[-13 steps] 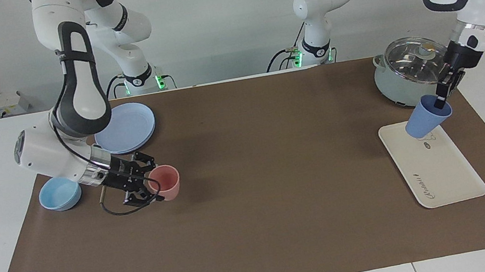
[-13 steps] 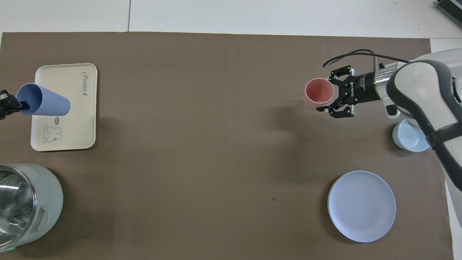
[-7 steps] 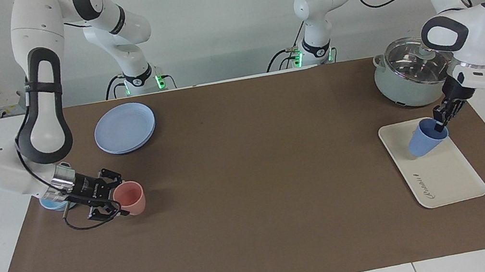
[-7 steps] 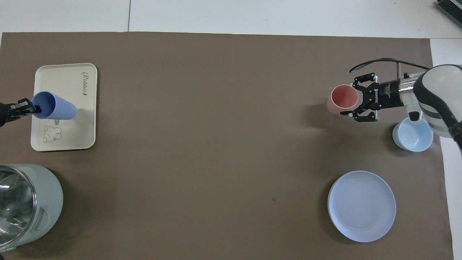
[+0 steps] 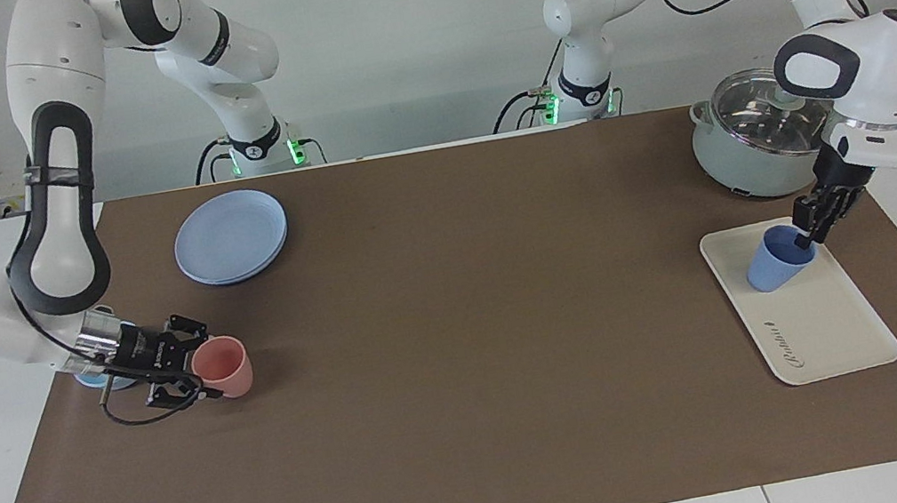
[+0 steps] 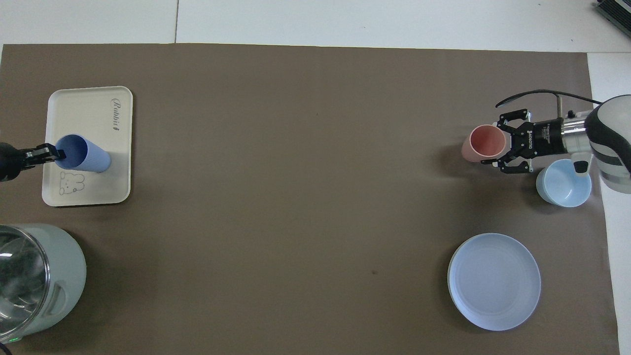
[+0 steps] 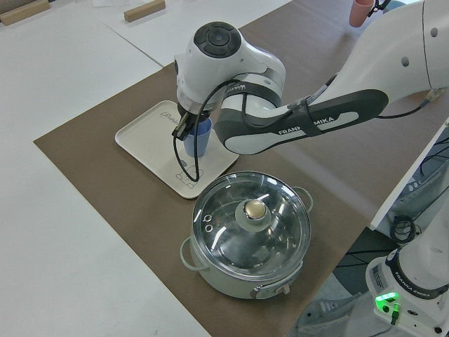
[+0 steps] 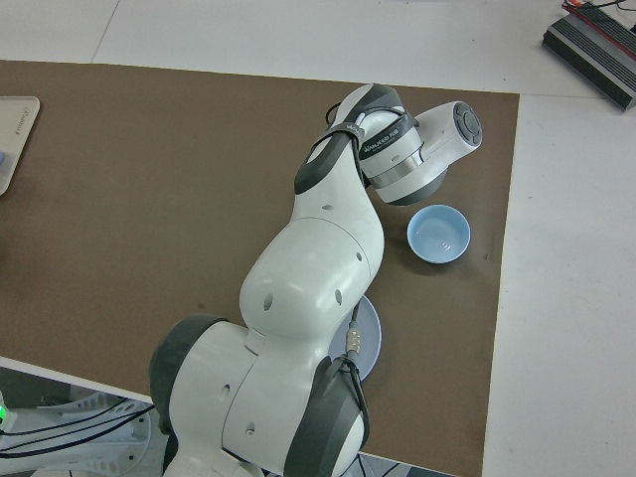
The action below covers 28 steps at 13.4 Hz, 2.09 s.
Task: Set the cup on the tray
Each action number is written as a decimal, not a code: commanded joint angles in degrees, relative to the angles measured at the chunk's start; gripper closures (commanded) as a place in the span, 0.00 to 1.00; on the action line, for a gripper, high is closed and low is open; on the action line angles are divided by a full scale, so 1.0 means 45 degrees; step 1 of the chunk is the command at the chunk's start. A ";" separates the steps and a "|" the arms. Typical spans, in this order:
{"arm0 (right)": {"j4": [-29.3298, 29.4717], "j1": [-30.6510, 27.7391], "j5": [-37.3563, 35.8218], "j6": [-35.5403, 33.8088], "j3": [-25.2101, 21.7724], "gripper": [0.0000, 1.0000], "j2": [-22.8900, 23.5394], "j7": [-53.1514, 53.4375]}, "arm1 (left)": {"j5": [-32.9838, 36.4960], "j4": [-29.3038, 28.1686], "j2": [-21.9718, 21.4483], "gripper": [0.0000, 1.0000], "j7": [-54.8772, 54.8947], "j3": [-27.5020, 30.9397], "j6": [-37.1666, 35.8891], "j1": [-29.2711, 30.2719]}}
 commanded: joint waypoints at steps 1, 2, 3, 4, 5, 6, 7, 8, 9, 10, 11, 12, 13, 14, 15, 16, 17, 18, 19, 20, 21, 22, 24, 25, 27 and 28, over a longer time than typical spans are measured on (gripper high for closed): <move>-0.0656 0.0026 0.0295 -0.0033 0.0094 0.15 -0.0694 -0.1109 | 0.1020 0.1758 -0.0261 0.00 0.0096 0.0022 -0.2415 -0.0091; -0.0676 0.0027 0.0217 0.0044 0.0075 0.04 -0.0755 -0.1132 | 0.1472 0.2170 -0.0494 0.00 0.0077 -0.0036 -0.3333 -0.0149; -0.0676 0.0027 0.0120 0.0084 0.0075 0.02 -0.0775 -0.1268 | 0.1708 0.2271 -0.0941 0.00 0.0038 -0.0037 -0.4038 -0.0382; -0.0657 0.0027 0.0022 0.0123 0.0055 0.01 -0.0775 -0.1327 | 0.1981 0.2175 -0.1448 0.00 -0.0079 -0.0056 -0.4470 -0.0558; -0.0637 0.0027 -0.0288 0.0143 0.0055 0.01 -0.0775 -0.1444 | 0.2390 0.2155 -0.1859 0.00 -0.0119 -0.0056 -0.5152 -0.0850; -0.0637 0.0008 -0.0698 0.0336 0.0055 0.01 -0.0775 -0.1658 | 0.2800 0.2136 -0.2173 0.00 -0.0138 -0.0056 -0.5835 -0.1143; -0.0637 0.0008 -0.1166 0.0783 0.0036 0.01 -0.0833 -0.1930 | 0.3036 0.2019 -0.2466 0.00 -0.0177 -0.0075 -0.6345 -0.1474; -0.0637 -0.0031 -0.1634 0.1193 0.0036 0.01 -0.0872 -0.2281 | 0.3213 0.1902 -0.2624 0.00 -0.0197 -0.0076 -0.6717 -0.1826; -0.0637 -0.0147 -0.2084 0.1449 0.0036 0.01 -0.0872 -0.2749 | 0.3582 0.1901 -0.2741 0.00 -0.0294 -0.0076 -0.7127 -0.2158; -0.0579 -0.0149 -0.2475 0.1645 0.0036 0.01 -0.0911 -0.3295 | 0.3818 0.1920 -0.2839 0.00 -0.0565 -0.0095 -0.7440 -0.2471; -0.0578 -0.0149 -0.2885 0.1782 0.0036 0.01 -0.1047 -0.3880 | 0.3820 0.1940 -0.2937 0.00 -0.0858 -0.0114 -0.7521 -0.2686; -0.0578 -0.0149 -0.3392 0.1783 0.0036 0.01 -0.1184 -0.4389 | 0.3839 0.2075 -0.2996 0.00 -0.1016 -0.0134 -0.7754 -0.2824; -0.0598 -0.0149 -0.4035 0.1784 0.0036 0.01 -0.1456 -0.5013 | 0.4129 0.2386 -0.3016 0.00 -0.0998 -0.0134 -0.8414 -0.3038; -0.0598 0.0025 -0.4854 0.1667 0.0036 0.01 -0.1845 -0.5773 | 0.4596 0.3201 -0.2997 0.00 -0.0998 -0.0192 -0.9445 -0.3292; -0.0617 0.0047 -0.5674 0.1512 0.0055 0.01 -0.2139 -0.6283 | 0.4794 0.4273 -0.2745 0.00 -0.1037 -0.0289 -1.0403 -0.3391; -0.0656 0.0066 -0.6301 0.1181 0.0113 0.01 -0.2413 -0.6540 | 0.4680 0.5135 -0.2298 0.00 -0.1037 -0.0290 -1.0838 -0.3372; -0.0637 0.0221 -0.6810 0.0405 0.0153 0.01 -0.2763 -0.7161 | 0.4660 0.5453 -0.2100 0.00 -0.1037 -0.0290 -1.0919 -0.3353; -0.0598 0.0493 -0.7105 -0.0203 0.0153 0.01 -0.3076 -0.8192 | 0.4660 0.5359 -0.2117 0.00 -0.1037 -0.0290 -1.0843 -0.3353; -0.0617 0.0573 -0.7185 -0.0421 0.0153 0.01 -0.3389 -0.9092 | 0.4660 0.5339 -0.2117 0.00 -0.1056 -0.0290 -1.0823 -0.3333; -0.0656 0.0632 -0.7302 -0.0520 0.0153 0.01 -0.3605 -0.9391 | 0.4660 0.5300 -0.2137 0.00 -0.1056 -0.0290 -1.0784 -0.3333; -0.0656 0.0865 -0.7632 -0.0657 0.0172 0.01 -0.3858 -0.9491 | 0.4660 0.5222 -0.2176 0.00 -0.1114 -0.0290 -1.0745 -0.3333; -0.0695 0.1234 -0.8157 -0.0813 0.0172 0.01 -0.4209 -0.9492 | 0.4660 0.5241 -0.2157 0.00 -0.1289 -0.0290 -1.0725 -0.3333; -0.0696 0.2132 -0.9271 -0.1630 0.0172 0.01 -0.4737 -0.9453 | 0.4640 0.5299 -0.2137 0.00 -0.1310 -0.0290 -1.0822 -0.3353; -0.0715 0.2446 -0.9392 -0.1905 0.0172 0.01 -0.4952 -0.9472 | 0.4640 0.5299 -0.2137 0.00 -0.1310 -0.0290 -1.0823 -0.3372; -0.0773 0.2857 -0.9393 -0.2374 0.0192 0.01 -0.5499 -0.9472 | 0.4640 0.5280 -0.2157 0.00 -0.1310 -0.0290 -1.0842 -0.3372; -0.0909 0.3227 -0.9412 -0.2512 0.0192 0.01 -0.5849 -0.9472 | 0.4640 0.5280 -0.2176 0.00 -0.1310 -0.0290 -1.0881 -0.3372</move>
